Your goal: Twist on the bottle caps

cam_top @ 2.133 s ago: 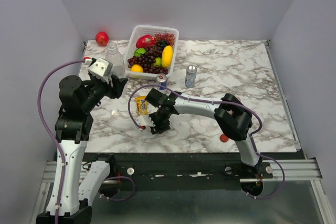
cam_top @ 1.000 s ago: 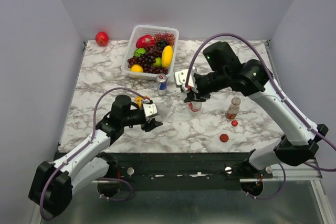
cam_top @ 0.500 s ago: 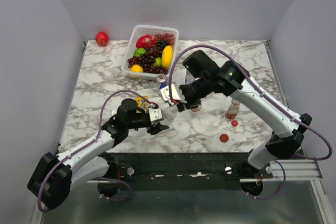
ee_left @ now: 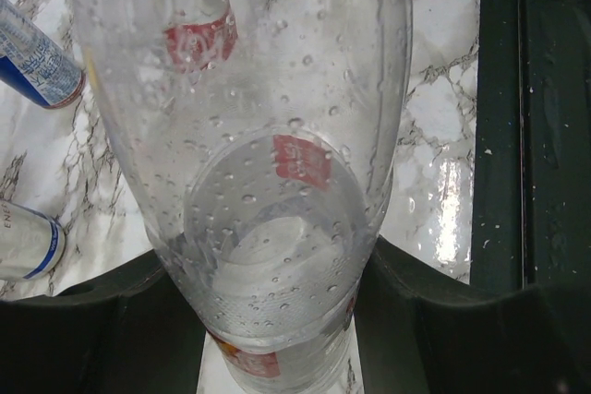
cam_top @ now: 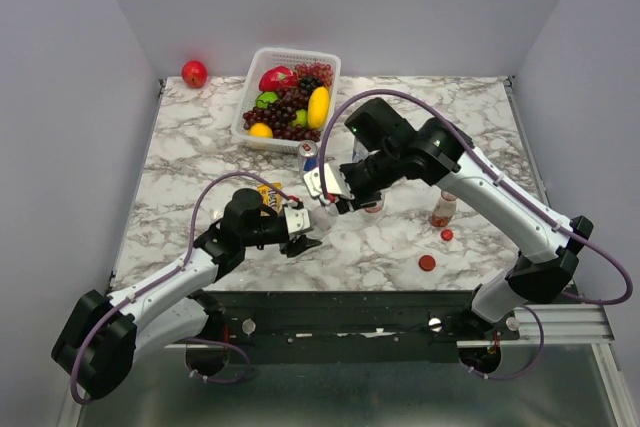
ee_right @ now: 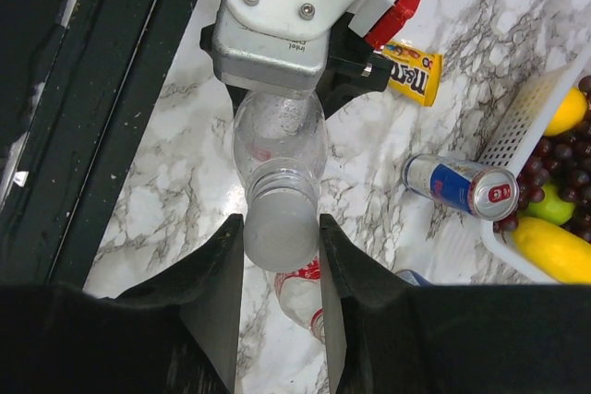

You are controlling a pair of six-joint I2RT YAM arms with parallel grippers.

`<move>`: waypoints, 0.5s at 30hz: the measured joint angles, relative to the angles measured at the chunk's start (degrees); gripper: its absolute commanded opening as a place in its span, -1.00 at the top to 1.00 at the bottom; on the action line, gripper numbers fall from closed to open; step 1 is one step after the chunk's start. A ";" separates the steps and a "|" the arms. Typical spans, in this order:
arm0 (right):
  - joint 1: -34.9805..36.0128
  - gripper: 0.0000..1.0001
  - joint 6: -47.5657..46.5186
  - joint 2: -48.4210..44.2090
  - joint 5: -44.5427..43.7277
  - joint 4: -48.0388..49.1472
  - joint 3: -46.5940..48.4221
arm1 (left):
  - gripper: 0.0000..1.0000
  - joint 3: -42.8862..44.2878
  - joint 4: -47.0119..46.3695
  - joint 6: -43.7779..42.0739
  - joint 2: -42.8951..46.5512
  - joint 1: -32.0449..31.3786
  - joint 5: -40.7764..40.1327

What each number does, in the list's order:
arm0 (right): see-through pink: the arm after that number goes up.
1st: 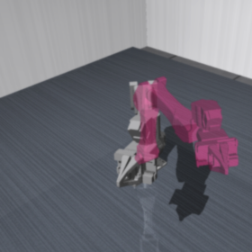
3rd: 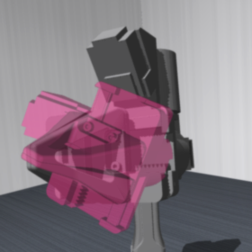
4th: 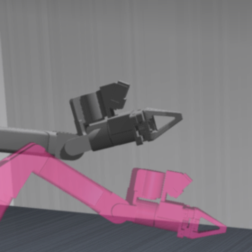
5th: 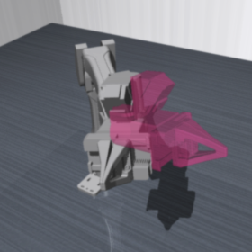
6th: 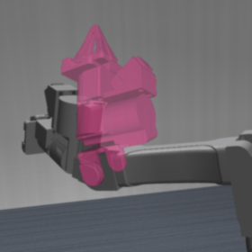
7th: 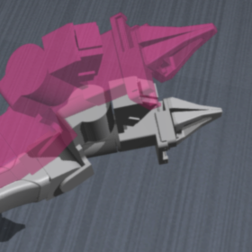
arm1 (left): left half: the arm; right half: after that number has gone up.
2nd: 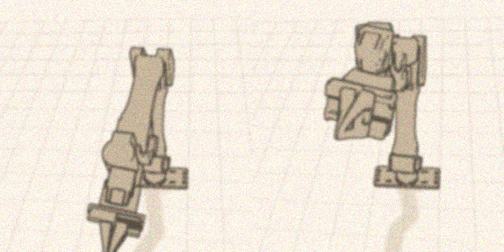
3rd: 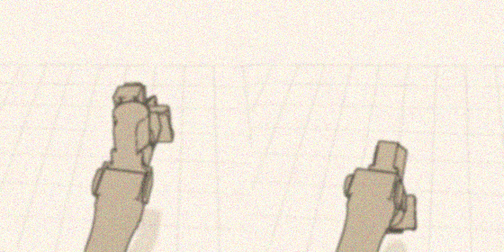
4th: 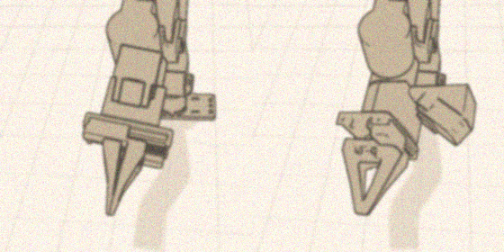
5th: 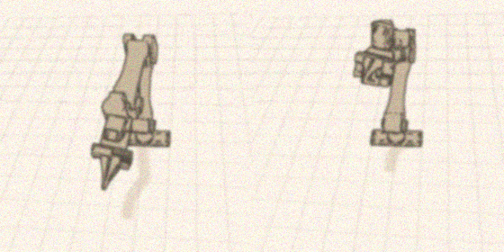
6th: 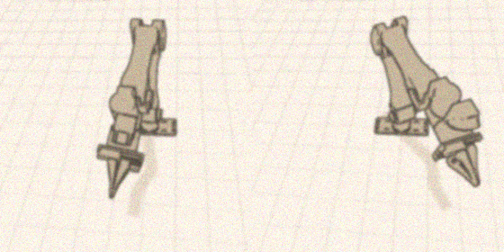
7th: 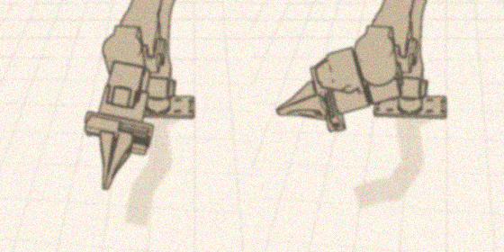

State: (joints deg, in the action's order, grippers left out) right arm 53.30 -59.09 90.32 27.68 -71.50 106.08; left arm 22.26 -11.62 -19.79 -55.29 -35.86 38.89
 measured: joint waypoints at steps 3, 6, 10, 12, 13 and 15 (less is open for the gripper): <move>0.00 0.38 -0.59 0.00 -0.02 0.02 0.00 | 1.00 0.00 0.04 -0.63 0.00 -0.11 -0.13; 0.02 0.38 -1.05 0.00 -0.02 0.04 0.00 | 1.00 0.00 0.07 -0.72 0.00 -0.28 -0.17; 0.00 0.38 -1.49 0.00 -0.02 0.07 0.00 | 1.00 0.00 0.02 -0.57 0.00 -0.28 -0.31; 0.02 0.37 -1.86 0.00 0.02 0.04 0.00 | 1.00 0.00 0.02 -0.42 0.00 -0.28 -0.35; 0.00 0.37 -2.08 0.00 0.02 0.02 0.00 | 1.00 0.00 0.00 -0.33 0.00 -0.28 -0.42; 0.00 0.37 -2.51 0.04 0.17 -0.22 0.13 | 1.00 0.00 -0.04 -0.15 0.00 -0.28 -0.68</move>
State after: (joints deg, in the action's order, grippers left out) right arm 53.30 -61.60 90.37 27.86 -71.72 106.21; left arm 22.26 -11.66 -19.94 -55.29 -36.14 38.22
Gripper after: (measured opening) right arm 0.406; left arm 0.621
